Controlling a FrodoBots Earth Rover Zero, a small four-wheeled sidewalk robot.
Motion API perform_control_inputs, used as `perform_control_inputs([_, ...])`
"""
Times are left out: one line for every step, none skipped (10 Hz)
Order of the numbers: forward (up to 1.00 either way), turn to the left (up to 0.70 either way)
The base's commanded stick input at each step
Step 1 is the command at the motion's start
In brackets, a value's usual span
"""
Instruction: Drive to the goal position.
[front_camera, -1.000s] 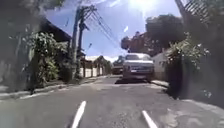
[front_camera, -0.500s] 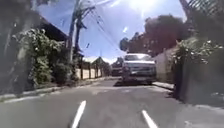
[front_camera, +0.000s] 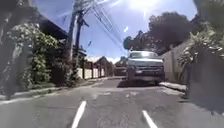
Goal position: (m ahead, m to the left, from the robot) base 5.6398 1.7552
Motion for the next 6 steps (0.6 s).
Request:
perform_control_inputs([0.85, -0.26])
perform_control_inputs([0.85, 0.05])
perform_control_inputs([0.85, 0.08])
perform_control_inputs([0.85, 0.09])
perform_control_inputs([0.85, 0.07])
perform_control_inputs([0.74, 0.02])
